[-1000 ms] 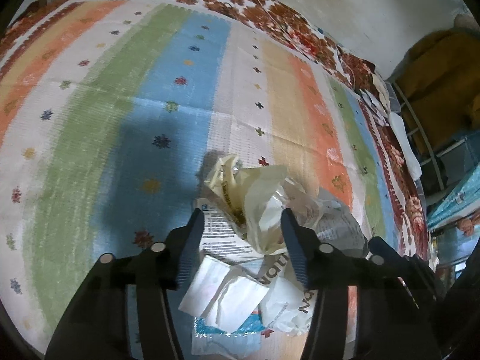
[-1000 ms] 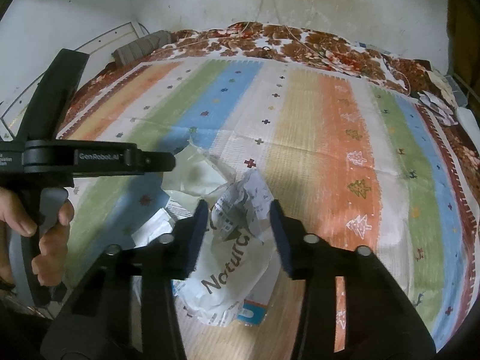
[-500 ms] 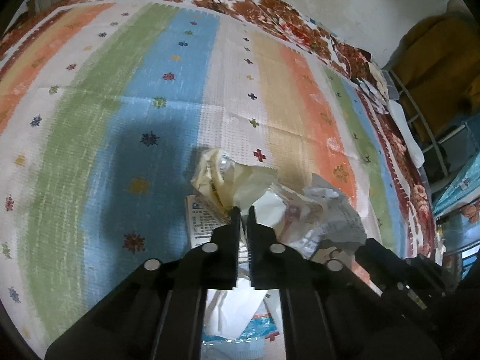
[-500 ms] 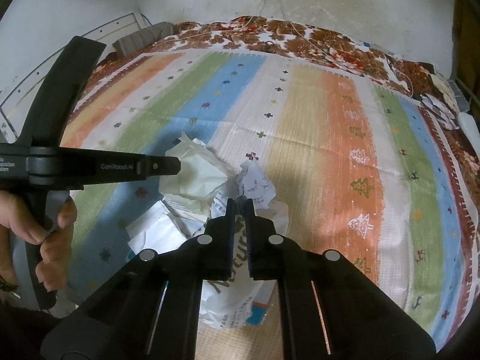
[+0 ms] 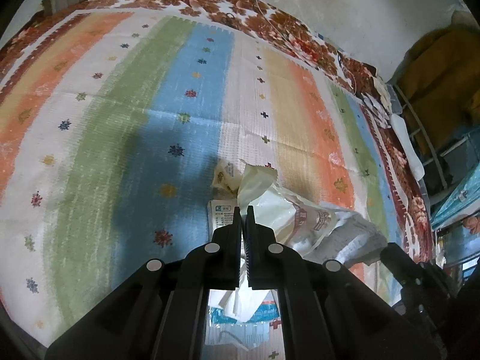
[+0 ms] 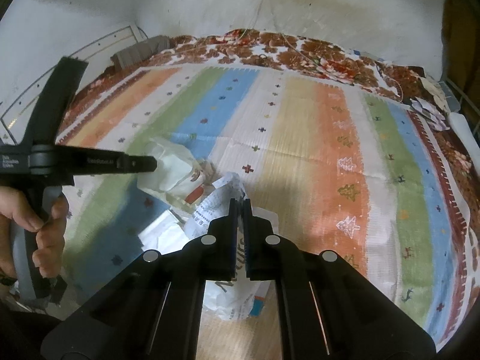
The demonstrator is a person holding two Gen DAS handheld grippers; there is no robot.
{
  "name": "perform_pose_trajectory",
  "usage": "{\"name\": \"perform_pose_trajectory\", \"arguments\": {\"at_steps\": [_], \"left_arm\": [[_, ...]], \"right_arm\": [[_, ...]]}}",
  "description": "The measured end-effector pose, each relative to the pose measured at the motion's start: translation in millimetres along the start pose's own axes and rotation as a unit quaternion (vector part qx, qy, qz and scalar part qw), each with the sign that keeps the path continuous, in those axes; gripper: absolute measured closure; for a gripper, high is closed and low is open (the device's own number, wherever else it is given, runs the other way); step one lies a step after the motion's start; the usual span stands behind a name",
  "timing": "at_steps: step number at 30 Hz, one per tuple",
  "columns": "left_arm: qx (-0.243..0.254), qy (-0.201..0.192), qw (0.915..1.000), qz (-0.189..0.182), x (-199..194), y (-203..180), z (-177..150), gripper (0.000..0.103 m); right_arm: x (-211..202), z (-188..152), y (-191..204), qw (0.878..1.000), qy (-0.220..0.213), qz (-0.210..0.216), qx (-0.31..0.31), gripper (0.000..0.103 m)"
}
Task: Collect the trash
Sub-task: 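Lift the white wrapper with the left tool and carry it over the bin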
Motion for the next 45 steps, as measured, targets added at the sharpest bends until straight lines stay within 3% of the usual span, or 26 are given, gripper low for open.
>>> {"name": "perform_pose_trajectory", "arguments": {"at_steps": [22,29,36,45], "left_arm": [[0.014,-0.016,0.9994,0.026,-65.7,3.2,-30.0,0.101],[0.017,-0.023,0.9995,0.011,-92.5,-0.6,-48.4,0.101],[0.031,-0.029,0.9988,0.026,-112.1,-2.7,-66.2,0.101],[0.02,-0.036,0.999,0.016,-138.1,-1.5,-84.2,0.101]], "right_arm": [[-57.5,-6.1,19.7,0.999,-0.027,0.022,0.006,0.1],[-77.5,-17.2,30.8,0.999,-0.032,0.027,0.003,0.1],[-97.3,-25.8,37.8,0.999,-0.037,0.029,0.003,0.1],[-124.3,-41.0,53.8,0.998,-0.039,0.039,0.0,0.1]]}}
Point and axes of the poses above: each gripper's, at about its wrist camera, not at the fingertips, and x roughly the way its jaws point, y to its left, z to its top, the point moved 9 cm from there along x, roughly the way its jaws point
